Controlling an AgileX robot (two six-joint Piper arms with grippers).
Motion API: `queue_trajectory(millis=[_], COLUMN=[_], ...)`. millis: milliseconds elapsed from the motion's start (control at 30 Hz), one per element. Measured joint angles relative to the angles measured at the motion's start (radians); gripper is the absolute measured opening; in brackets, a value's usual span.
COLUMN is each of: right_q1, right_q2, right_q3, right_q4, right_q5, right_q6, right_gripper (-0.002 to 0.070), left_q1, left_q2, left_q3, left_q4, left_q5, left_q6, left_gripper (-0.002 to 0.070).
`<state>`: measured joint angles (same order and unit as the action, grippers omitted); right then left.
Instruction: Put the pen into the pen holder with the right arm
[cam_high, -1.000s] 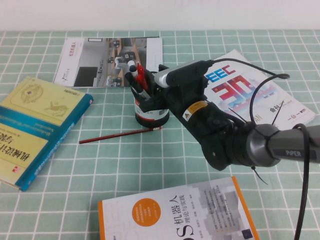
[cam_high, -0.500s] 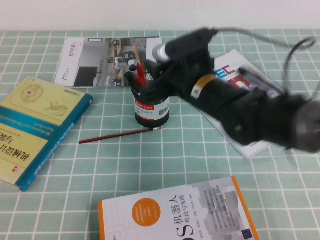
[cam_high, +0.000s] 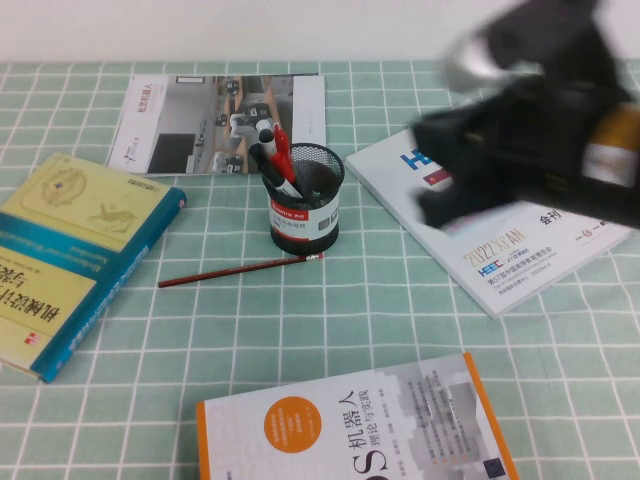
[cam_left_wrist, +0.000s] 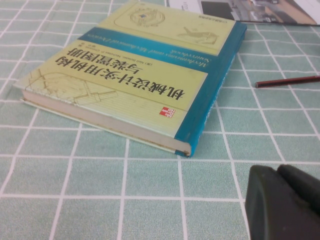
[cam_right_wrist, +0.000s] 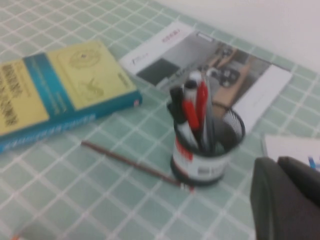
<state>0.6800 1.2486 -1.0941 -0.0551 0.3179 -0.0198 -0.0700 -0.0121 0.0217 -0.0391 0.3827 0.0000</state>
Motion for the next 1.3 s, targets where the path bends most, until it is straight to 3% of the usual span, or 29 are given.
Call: queue_trajectory(millis=[367, 600, 800, 1067, 1300], right_q1=[0.000, 0.000, -0.033, -0.423, -0.557], right_q2=[-0.391, -0.481, -0.505, -0.736, -1.040], right_q3=[0.147, 0.226, 0.433, 0.878, 1.114], right_q4=[0.044, 0.021, -0.129, -0.181, -0.105], right_q5=[0.485, 0.552, 0.371, -0.188, -0.267], right_q6=[0.002, 0.020, 0.176, 0.199, 0.205], right_gripper=[-0.0019, -0.0019, -0.0019, -0.0019, -0.0019], left_q1=[0.000, 0.000, 0.000, 0.000, 0.000], left_q2=[0.000, 0.000, 0.000, 0.000, 0.000], left_q3=[0.000, 0.000, 0.000, 0.000, 0.000], left_q4=[0.000, 0.000, 0.000, 0.000, 0.000], left_q5=[0.000, 0.000, 0.000, 0.000, 0.000], left_q6=[0.000, 0.000, 0.000, 0.000, 0.000], left_gripper=[-0.0004, -0.0004, -0.0004, -0.0004, -0.0004])
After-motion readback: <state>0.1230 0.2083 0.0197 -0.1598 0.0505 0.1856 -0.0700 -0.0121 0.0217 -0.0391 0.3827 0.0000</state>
